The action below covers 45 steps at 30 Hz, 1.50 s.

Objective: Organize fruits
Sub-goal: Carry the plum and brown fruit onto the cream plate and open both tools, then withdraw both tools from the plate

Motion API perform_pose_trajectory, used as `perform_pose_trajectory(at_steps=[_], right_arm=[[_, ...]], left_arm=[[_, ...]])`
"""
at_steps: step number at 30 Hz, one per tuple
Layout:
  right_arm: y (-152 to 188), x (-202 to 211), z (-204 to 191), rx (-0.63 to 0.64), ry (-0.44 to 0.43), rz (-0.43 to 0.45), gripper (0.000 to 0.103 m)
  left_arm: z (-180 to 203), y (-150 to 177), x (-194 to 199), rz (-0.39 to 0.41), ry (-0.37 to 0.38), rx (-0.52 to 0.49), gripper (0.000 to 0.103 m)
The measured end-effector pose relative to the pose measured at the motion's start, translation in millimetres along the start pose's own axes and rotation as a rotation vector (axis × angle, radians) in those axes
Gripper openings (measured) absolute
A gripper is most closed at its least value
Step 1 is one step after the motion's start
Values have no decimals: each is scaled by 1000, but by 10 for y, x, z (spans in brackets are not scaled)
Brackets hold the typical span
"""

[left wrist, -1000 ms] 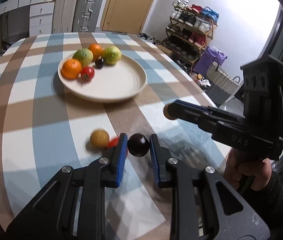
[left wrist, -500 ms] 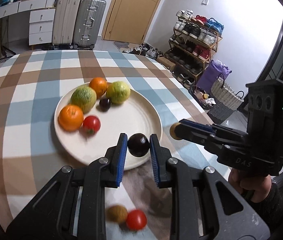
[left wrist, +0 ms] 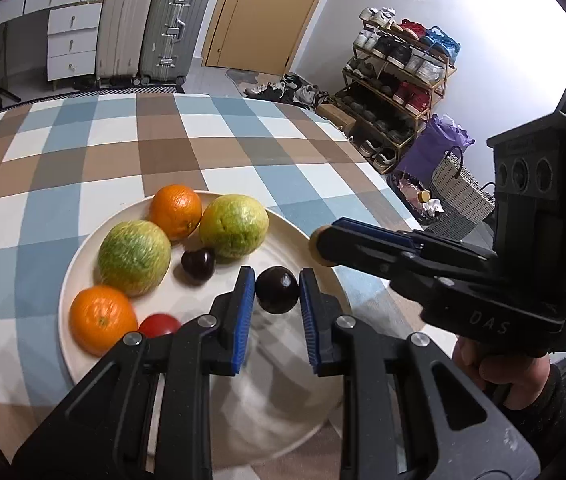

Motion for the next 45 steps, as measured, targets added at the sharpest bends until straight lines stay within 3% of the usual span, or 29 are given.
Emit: perform_pose_trajectory(at_steps=[12, 25, 29, 35, 37, 43, 45], right_arm=[[-98, -263, 168, 1, 5, -32, 25], [-64, -361, 244, -11, 30, -50, 25], [-79, -335, 252, -12, 34, -35, 39], [-119, -167, 206, -18, 38, 2, 41], [-128, -65, 165, -17, 45, 19, 45], [-114, 273, -2, -9, 60, 72, 51], [-92, 388, -68, -5, 63, 87, 58]], left_arm=[[-85, -32, -310, -40, -15, -14, 20], [-116, -32, -370, -42, -25, -5, 20], [-100, -29, -323, -41, -29, -10, 20], [-63, -13, -129, -24, -51, -16, 21], [-37, -3, -42, -15, -56, -18, 24], [48, 28, 340, 37, -88, -25, 47], [77, 54, 497, 59, -102, -27, 56]])
Point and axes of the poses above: each gripper's, at about its wrist camera, not at the fingertips, and x roughly against the way its jaws point, z to its right, y to its underside, the point moved 6 cm from there along -x, roughly the way its jaws point, and after that the axes turned 2 degrees about -x, right-handed, at the moved point
